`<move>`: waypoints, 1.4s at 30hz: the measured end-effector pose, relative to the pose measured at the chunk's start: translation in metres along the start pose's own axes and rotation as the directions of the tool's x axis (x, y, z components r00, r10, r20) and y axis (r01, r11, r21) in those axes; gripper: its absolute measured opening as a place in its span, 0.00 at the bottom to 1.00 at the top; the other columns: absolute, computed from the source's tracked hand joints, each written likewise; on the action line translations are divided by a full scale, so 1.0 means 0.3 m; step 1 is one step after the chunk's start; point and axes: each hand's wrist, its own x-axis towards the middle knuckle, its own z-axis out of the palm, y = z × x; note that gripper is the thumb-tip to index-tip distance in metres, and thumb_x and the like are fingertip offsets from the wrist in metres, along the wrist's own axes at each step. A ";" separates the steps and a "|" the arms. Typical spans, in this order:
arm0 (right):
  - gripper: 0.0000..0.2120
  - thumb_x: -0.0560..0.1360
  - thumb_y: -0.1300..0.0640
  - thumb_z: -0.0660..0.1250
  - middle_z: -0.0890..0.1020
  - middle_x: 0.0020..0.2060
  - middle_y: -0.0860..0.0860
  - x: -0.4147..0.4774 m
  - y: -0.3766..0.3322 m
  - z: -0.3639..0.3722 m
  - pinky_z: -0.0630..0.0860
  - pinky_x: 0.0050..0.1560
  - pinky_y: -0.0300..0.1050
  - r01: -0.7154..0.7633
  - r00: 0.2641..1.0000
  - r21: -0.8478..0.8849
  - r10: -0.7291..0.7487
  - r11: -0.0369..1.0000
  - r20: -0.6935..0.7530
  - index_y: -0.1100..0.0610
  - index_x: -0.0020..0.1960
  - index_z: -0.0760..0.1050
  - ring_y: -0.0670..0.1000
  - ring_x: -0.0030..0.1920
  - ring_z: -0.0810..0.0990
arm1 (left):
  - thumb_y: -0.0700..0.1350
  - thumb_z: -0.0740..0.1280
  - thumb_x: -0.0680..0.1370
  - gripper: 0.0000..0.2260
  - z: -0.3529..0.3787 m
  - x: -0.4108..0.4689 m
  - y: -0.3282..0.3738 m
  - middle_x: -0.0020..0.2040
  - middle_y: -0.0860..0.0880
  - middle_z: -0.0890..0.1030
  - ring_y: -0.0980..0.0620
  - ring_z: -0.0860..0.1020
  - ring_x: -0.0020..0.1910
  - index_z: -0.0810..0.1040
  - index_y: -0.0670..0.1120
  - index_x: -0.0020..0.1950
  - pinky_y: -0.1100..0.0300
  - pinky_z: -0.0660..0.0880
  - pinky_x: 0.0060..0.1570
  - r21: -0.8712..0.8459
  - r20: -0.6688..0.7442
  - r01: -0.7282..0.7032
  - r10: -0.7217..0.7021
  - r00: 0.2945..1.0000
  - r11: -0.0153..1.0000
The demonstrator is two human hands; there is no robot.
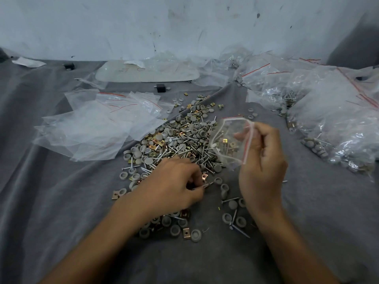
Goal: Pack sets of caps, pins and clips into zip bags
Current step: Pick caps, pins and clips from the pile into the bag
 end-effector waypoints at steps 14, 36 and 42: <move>0.08 0.86 0.55 0.57 0.83 0.45 0.44 0.037 0.002 -0.027 0.78 0.44 0.36 -0.109 0.994 0.121 0.106 0.987 0.025 0.53 0.53 0.75 0.40 0.45 0.82 | 0.54 0.61 0.84 0.03 -0.013 0.004 0.009 0.42 0.57 0.79 0.55 0.78 0.39 0.73 0.58 0.53 0.63 0.72 0.36 -0.319 -0.434 -0.098 -0.053 0.899 0.943; 0.11 0.84 0.54 0.59 0.83 0.49 0.49 0.002 0.009 -0.001 0.77 0.50 0.63 0.044 0.997 -0.090 -0.039 0.995 0.061 0.56 0.58 0.78 0.52 0.48 0.81 | 0.45 0.65 0.82 0.15 0.010 0.007 -0.032 0.51 0.55 0.75 0.55 0.70 0.53 0.78 0.59 0.67 0.61 0.65 0.56 0.128 -0.036 -0.094 0.100 0.994 0.987; 0.10 0.84 0.56 0.60 0.81 0.48 0.46 0.004 0.009 0.001 0.77 0.49 0.62 0.059 0.996 -0.102 -0.052 0.993 0.067 0.57 0.59 0.79 0.51 0.47 0.80 | 0.47 0.62 0.83 0.18 0.016 0.004 -0.044 0.51 0.56 0.71 0.55 0.67 0.52 0.73 0.62 0.71 0.57 0.66 0.57 0.197 0.009 -0.103 0.104 0.995 0.975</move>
